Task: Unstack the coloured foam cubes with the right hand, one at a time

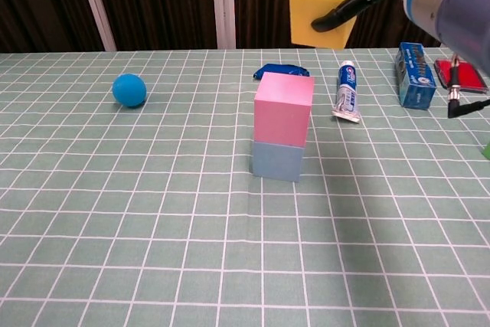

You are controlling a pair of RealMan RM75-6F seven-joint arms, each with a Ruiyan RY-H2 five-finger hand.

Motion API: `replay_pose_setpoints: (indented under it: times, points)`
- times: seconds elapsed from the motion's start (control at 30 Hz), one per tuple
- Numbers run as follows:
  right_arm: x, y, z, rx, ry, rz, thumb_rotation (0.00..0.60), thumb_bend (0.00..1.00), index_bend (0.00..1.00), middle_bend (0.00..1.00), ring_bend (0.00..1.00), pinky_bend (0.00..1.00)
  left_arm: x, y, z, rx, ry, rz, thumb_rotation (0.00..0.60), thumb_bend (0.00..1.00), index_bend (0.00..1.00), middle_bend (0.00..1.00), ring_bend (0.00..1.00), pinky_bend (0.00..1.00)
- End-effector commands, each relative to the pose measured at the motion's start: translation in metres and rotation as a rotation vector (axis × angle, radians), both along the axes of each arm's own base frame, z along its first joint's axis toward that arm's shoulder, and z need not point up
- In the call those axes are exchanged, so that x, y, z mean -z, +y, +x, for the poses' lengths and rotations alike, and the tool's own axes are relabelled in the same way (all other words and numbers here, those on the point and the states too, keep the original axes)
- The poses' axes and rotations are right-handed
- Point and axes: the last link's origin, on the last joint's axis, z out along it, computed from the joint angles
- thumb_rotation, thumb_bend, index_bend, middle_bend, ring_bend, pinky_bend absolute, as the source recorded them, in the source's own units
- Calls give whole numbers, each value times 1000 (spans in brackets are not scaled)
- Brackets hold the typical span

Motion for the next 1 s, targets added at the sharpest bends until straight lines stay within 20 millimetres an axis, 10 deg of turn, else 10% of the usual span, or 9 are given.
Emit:
replay_pose_setpoints:
  times: [0.03,0.2,0.53,1.0]
  points:
    - [-5,-11,-20,57,42,-35,600,200,305,685,468,11,0,0,0,-1,2,3,600,255,187,0,0,0]
    - [-1,-20,-45,88,77,-3,600,200,305,593,375,3,0,-1,1,-5,3,13,600,254,187,0,0,0]
    - [13,-17,-56,39,-11,114,600,171,29,37,35,0,1,-1,2,8,12,15,600,255,183,0,0,0]
    - [-19,16,-48,-6,-57,218,600,154,0,0,0,0,-3,-2,0,2,-5,26,600,255,180,0,0,0]
